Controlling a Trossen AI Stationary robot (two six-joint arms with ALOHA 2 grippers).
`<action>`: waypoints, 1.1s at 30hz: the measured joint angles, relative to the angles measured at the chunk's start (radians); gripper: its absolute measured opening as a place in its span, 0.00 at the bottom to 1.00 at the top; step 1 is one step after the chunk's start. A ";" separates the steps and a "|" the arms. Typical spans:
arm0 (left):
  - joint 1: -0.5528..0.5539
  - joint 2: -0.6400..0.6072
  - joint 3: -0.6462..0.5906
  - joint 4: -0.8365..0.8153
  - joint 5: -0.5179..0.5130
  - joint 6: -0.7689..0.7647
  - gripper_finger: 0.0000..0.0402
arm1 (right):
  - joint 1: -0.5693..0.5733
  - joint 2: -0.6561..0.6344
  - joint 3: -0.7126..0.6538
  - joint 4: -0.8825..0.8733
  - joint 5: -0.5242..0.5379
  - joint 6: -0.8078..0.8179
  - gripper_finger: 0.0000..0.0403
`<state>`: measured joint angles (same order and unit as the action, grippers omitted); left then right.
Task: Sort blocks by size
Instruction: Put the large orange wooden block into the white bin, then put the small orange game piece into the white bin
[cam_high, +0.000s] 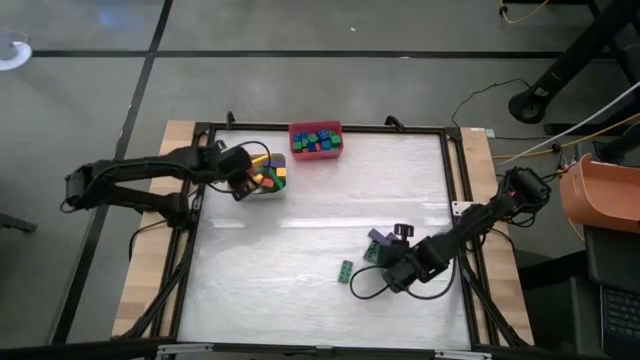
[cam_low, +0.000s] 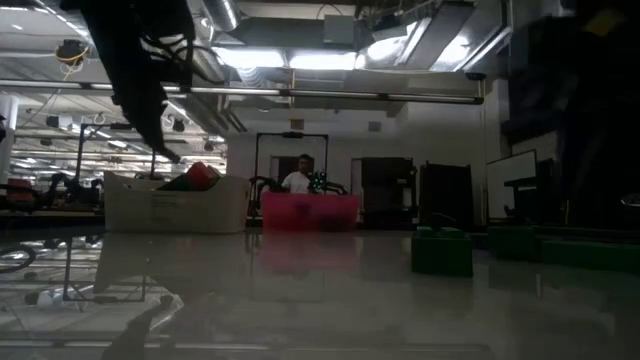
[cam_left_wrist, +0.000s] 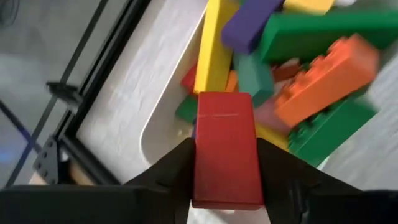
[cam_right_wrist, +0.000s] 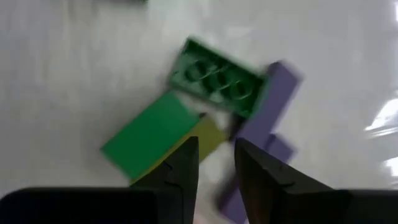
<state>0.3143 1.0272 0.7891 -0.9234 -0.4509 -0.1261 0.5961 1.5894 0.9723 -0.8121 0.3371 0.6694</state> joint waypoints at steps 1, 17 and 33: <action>0.009 0.003 0.000 -0.014 0.000 0.001 0.37 | 0.000 0.000 -0.008 0.008 -0.029 0.007 0.26; 0.075 0.011 0.000 -0.030 0.000 -0.005 0.48 | -0.001 0.000 -0.012 0.020 -0.198 0.042 0.40; 0.075 0.011 0.000 -0.030 0.000 -0.020 0.49 | -0.001 0.000 -0.012 0.016 -0.289 -0.232 0.62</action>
<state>0.3889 1.0378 0.7891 -0.9530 -0.4506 -0.1462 0.5953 1.5894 0.9607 -0.7957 0.0483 0.4379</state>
